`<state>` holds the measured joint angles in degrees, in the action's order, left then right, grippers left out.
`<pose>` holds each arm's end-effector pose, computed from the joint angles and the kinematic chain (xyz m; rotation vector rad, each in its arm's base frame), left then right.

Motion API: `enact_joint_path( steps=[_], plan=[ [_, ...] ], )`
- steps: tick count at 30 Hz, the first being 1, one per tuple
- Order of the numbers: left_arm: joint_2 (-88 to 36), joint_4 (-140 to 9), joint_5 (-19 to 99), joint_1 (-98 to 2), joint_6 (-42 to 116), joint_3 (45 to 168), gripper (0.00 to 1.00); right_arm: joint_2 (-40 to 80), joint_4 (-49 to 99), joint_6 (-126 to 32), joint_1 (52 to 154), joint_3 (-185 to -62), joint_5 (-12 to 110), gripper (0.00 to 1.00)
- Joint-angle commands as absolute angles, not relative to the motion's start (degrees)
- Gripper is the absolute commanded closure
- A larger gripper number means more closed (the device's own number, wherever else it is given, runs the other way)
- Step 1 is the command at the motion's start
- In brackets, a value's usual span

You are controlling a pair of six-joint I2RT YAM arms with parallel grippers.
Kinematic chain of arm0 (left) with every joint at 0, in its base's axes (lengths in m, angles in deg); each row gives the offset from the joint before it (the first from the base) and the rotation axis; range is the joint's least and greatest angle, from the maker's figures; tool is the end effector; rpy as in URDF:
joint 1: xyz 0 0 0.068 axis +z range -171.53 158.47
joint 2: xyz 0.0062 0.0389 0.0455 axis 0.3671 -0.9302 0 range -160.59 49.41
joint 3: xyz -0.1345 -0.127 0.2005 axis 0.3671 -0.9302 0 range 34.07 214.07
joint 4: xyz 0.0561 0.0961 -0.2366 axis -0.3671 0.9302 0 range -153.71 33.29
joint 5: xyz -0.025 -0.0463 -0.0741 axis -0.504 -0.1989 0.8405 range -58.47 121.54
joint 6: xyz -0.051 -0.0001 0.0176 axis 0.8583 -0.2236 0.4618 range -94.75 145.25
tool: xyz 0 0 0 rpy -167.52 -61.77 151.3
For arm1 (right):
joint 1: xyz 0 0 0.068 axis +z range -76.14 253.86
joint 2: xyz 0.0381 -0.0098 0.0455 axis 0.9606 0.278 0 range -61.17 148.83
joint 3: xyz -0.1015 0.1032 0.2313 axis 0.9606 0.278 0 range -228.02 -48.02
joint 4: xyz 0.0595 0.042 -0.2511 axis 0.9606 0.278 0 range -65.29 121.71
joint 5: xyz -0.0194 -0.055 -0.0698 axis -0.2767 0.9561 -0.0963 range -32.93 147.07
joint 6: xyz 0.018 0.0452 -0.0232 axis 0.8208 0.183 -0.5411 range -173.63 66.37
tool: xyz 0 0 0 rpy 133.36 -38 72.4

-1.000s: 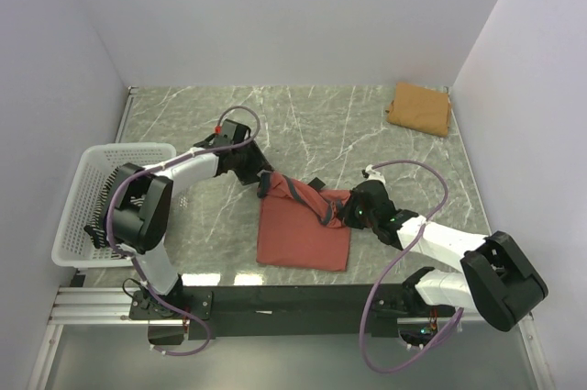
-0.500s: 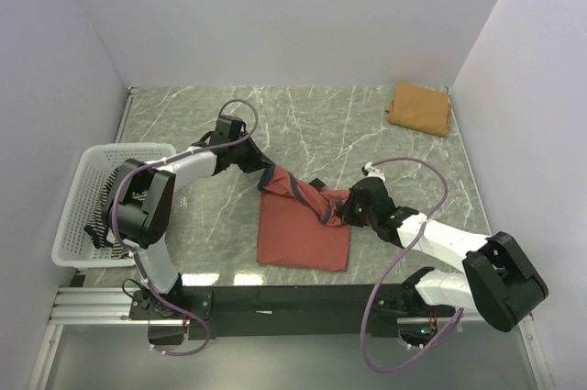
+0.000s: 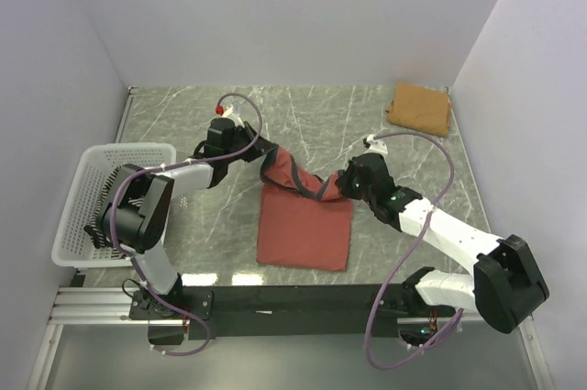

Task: Fold and stack the tank tops

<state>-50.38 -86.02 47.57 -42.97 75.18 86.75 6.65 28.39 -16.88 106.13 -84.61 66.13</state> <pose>0.3445 -0.1458 0.1896 -0.3408 2.1271 -1.0458 0.2148 0.1289 0.2199 0.1782 2.2106 0.5102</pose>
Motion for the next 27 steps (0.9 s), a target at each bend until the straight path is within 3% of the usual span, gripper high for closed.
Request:
enact_joint_path(
  steps=[1, 11, 13, 15, 16, 18, 19, 22, 27],
  plan=[
    [-46.7, -97.4, 49.5, -42.6, 70.1, 86.7, 0.96, 8.1, 27.3, -18.8, 105.3, -88.4, 70.7, 1.0],
    [-50.6, -99.6, 47.8, -42.5, 63.4, 90.4, 0.94, 14.0, 19.3, -22.5, 96.7, -92.4, 70.1, 1.0],
    [-52.7, -97.9, 45.9, -42.4, 63.1, 92.0, 0.79, 15.6, 14.7, -22.8, 94.5, -92.9, 68.6, 0.98],
    [-57.4, -93.9, 42.9, -42.2, 63.5, 97.2, 0.62, 19.8, 11.8, -22.6, 91.6, -94.8, 66.3, 0.84],
    [-58.9, -88.9, 41.7, -42.2, 63.7, 99.1, 0.57, 22.1, 13.4, -22.7, 90.6, -97.0, 65.2, 0.7],
    [-62.6, -82.5, 38.7, -42.1, 64.4, 104.8, 0.37, 29.0, 18.4, -22.9, 89.2, -104.3, 62.4, 0.65],
    [-62.8, -81.0, 37.3, -42.0, 65.1, 105.4, 0.34, 30.4, 20.6, -23.0, 88.9, -105.7, 61.8, 0.53],
    [-60.8, -78.0, 31.8, -41.7, 67.9, 104.2, 0.34, 32.9, 22.6, -23.2, 88.7, -107.8, 60.8, 0.43],
    [-65.3, -65.4, 31.1, -39.8, 71.1, 113.9, 0.36, 39.0, 30.2, -21.7, 87.7, -115.0, 60.1, 0.42]
  ],
)
